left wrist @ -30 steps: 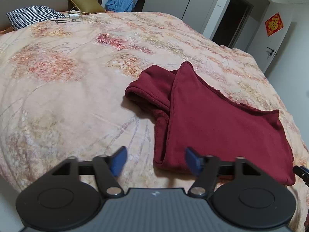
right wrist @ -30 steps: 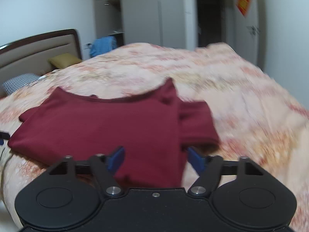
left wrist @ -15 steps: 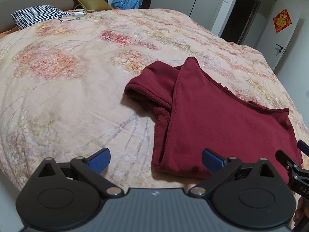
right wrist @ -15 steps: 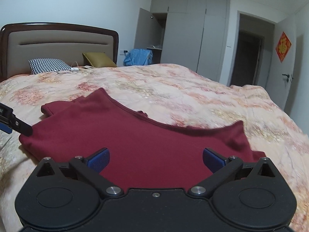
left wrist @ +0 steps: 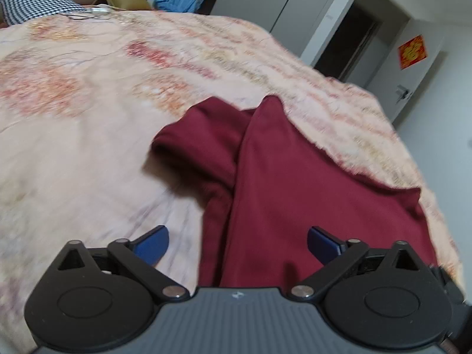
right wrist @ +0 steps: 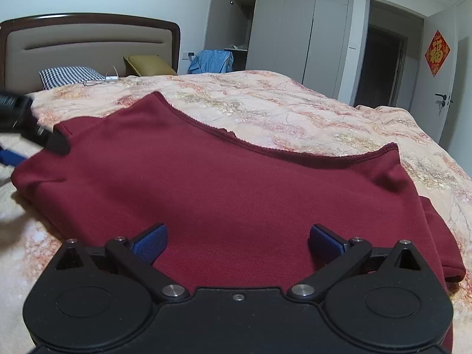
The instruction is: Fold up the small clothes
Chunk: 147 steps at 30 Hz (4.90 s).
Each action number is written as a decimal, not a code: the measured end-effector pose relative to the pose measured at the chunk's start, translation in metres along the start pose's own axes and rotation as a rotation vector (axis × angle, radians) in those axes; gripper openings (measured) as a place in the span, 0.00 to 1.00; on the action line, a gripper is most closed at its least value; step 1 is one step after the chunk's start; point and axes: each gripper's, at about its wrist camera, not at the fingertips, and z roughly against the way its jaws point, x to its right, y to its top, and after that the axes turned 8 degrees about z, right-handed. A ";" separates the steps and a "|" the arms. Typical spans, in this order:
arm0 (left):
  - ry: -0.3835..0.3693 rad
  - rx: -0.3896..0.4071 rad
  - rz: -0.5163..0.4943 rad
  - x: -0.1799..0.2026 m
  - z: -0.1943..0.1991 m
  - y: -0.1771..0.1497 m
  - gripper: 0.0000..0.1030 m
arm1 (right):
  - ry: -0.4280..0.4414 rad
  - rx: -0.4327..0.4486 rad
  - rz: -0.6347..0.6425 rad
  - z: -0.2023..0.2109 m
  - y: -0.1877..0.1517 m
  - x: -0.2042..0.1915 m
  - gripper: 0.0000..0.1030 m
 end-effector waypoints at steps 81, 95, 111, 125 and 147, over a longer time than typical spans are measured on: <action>-0.097 -0.172 -0.235 0.147 -0.073 -0.049 0.81 | 0.075 -0.040 -0.444 0.016 -0.016 0.177 0.06; -0.121 -0.248 -0.261 0.181 -0.084 -0.065 0.84 | -0.043 -0.094 -0.436 0.026 -0.031 0.223 0.06; -0.111 -0.244 -0.218 0.171 -0.065 -0.053 0.91 | 0.171 -0.054 -0.277 0.121 -0.055 0.123 0.60; -0.132 -0.244 -0.226 0.176 -0.053 -0.053 0.91 | -0.067 -0.006 0.239 0.133 -0.025 0.072 0.03; -0.060 -0.269 -0.287 0.179 -0.069 -0.066 0.95 | -0.103 -0.082 -0.056 0.141 -0.066 0.117 0.40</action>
